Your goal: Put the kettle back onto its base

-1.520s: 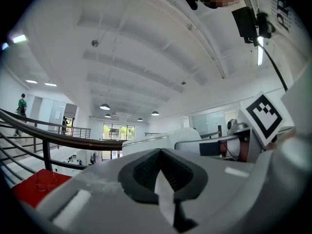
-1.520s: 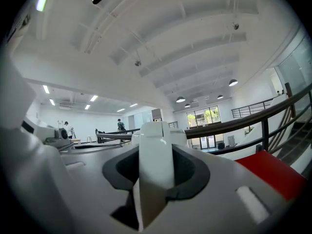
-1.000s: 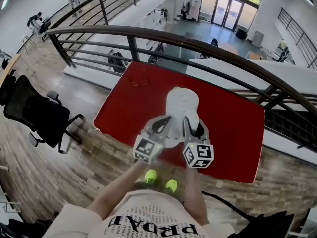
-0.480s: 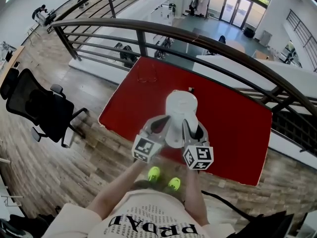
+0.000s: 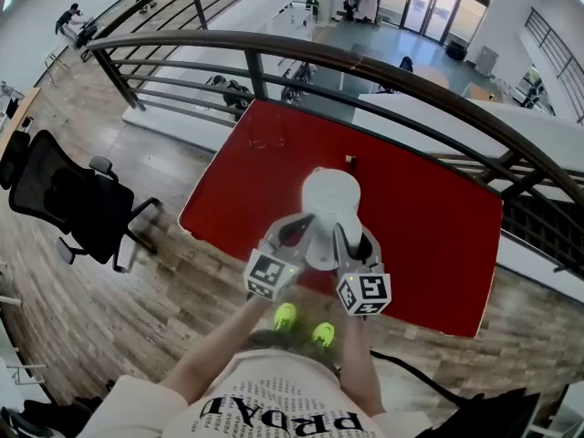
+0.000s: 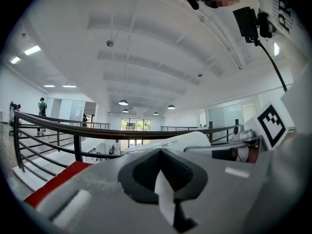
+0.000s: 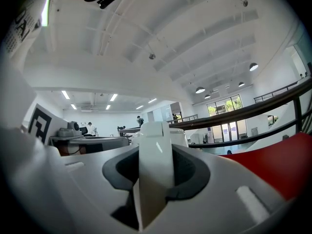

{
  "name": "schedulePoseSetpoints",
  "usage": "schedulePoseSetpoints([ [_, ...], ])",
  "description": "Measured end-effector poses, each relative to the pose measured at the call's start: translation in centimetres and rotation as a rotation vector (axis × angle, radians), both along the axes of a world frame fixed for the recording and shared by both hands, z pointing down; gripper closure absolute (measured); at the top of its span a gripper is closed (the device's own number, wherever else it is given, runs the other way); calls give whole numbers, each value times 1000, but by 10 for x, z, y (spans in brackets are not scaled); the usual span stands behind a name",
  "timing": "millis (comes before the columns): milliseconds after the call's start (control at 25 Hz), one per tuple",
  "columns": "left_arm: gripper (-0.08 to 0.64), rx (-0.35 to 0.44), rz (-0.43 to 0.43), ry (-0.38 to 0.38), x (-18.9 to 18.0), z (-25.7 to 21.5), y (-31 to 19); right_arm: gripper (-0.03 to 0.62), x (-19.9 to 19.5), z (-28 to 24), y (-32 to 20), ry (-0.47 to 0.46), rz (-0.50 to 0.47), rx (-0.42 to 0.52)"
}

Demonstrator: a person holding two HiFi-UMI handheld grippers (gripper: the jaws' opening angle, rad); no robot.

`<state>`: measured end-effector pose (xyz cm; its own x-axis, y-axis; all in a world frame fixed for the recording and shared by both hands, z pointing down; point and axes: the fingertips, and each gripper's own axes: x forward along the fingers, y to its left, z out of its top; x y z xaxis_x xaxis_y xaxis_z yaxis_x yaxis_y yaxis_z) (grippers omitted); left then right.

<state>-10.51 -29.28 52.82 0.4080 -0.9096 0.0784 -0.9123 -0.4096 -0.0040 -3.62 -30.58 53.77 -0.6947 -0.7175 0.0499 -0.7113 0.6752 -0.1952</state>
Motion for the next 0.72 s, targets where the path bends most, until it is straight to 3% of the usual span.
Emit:
schedulePoseSetpoints([
  [720, 555, -30, -10, -28, 1, 6, 19, 457, 14, 17, 26, 12, -50, 56],
])
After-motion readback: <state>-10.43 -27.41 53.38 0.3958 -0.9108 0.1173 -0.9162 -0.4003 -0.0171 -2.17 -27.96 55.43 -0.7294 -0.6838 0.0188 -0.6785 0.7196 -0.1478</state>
